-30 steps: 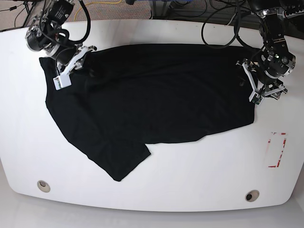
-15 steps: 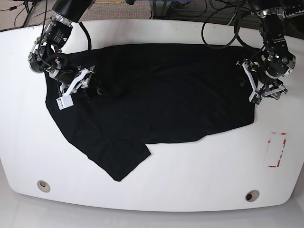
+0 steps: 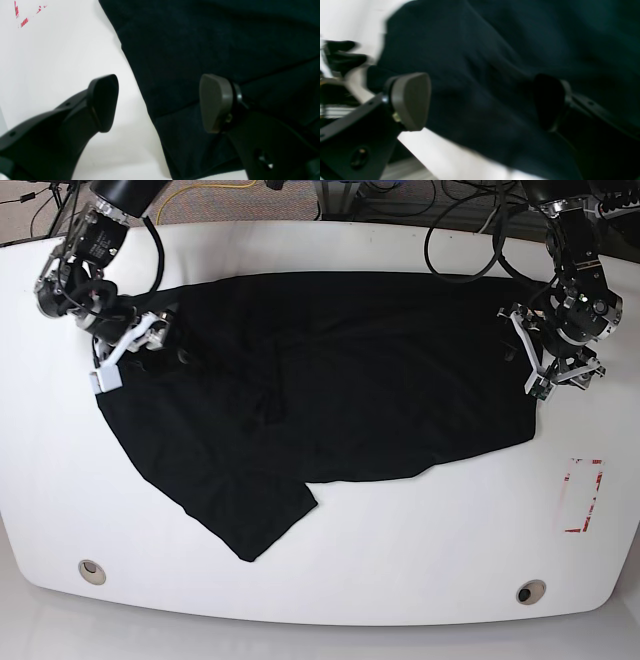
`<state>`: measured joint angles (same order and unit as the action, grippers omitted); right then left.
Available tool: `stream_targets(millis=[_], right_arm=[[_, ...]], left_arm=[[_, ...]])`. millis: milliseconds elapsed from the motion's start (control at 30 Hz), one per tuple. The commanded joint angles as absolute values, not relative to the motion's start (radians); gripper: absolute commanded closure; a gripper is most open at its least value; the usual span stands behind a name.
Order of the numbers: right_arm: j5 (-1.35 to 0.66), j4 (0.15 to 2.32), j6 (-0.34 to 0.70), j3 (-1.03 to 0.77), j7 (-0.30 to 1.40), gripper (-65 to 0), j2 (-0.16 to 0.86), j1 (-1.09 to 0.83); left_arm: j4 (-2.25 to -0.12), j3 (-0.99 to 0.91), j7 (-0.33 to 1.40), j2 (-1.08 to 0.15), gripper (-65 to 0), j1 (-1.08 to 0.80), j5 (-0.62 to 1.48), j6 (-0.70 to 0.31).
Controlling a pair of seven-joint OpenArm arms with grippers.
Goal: Layout the t-shirt on the table in an organized manner, then fold the t-shirt properly
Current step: 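Drag the shirt shoulder outward with the right gripper, left gripper holding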
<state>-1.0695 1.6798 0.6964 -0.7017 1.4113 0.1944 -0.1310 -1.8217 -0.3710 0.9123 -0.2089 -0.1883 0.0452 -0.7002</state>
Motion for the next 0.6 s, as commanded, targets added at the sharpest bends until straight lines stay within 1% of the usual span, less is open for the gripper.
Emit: stream_targets(millis=[0, 233, 333, 567], right_arm=[[-1.093, 1.695, 0.698, -0.725, 1.392, -56.8, 0.245, -0.154], [-1.07, 1.695, 0.698, -0.748, 1.334, -53.1, 0.302, -0.234], [-1.003, 1.696, 0.698, -0.745, 1.3, -50.9, 0.311, -0.249], [-0.736, 1.712, 0.698, -0.745, 1.225, -45.0, 0.311, -0.248]], left_arm=[[-1.837, -0.377, 0.895, -0.222, -47.8, -0.18, 0.051, -0.698], [-1.837, -0.38, 0.895, -0.222, -47.8, -0.18, 0.058, -0.698], [-1.837, -0.381, 0.895, -0.222, -47.8, -0.182, 0.059, -0.698], [-1.837, -0.384, 0.895, -0.214, -47.8, -0.189, 0.065, -0.698]])
